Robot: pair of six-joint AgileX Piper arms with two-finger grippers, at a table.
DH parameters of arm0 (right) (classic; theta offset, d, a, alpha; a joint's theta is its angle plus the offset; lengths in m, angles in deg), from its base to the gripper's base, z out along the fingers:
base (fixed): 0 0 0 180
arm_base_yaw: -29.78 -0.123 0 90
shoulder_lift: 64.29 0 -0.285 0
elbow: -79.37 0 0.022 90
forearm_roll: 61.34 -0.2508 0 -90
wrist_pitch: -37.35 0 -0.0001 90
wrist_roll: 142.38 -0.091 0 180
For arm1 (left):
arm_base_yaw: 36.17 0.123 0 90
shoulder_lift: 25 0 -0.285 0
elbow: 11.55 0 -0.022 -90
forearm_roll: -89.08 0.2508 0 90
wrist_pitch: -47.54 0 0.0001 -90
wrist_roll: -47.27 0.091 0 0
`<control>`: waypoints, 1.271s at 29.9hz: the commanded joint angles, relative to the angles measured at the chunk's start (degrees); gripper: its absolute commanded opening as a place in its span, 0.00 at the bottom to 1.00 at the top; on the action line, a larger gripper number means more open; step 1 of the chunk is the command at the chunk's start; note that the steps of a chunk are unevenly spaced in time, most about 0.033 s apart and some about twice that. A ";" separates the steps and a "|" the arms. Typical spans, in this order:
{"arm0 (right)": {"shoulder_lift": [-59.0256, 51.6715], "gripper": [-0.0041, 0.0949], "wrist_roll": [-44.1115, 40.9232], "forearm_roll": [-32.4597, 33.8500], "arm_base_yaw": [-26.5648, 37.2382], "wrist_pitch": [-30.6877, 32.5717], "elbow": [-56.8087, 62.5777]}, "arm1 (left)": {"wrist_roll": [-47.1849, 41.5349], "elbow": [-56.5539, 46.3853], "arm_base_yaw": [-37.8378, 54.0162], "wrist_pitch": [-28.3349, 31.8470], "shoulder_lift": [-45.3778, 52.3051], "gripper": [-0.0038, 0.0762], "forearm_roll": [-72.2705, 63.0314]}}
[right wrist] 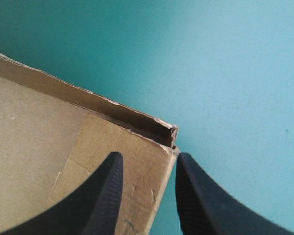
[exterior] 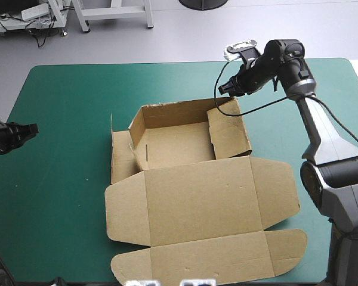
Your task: Fold the box
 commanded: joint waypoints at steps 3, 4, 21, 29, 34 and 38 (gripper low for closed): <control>-9.18 0.38 -4.22 0.29 0.22 0.77 -0.44 | 0.15 1.54 -0.06 1.65 0.94 0.05 -2.91; -10.62 0.38 -4.49 0.16 0.22 0.77 0.86 | 0.15 1.54 -0.06 1.51 0.71 0.05 -2.91; -14.86 0.38 -0.82 -0.91 0.22 0.30 23.45 | 0.15 1.54 -0.06 1.51 0.06 0.05 -4.76; -10.00 0.38 -0.51 -1.68 0.22 0.11 23.45 | 0.15 1.54 -0.06 1.32 0.06 0.05 -5.12; -5.72 0.36 1.78 -6.90 0.22 -2.44 23.45 | 0.15 1.54 -0.06 1.32 0.06 0.05 -5.39; -4.53 0.10 2.77 -11.80 0.22 -6.14 23.45 | 0.15 1.54 -0.06 1.32 0.06 0.05 -5.39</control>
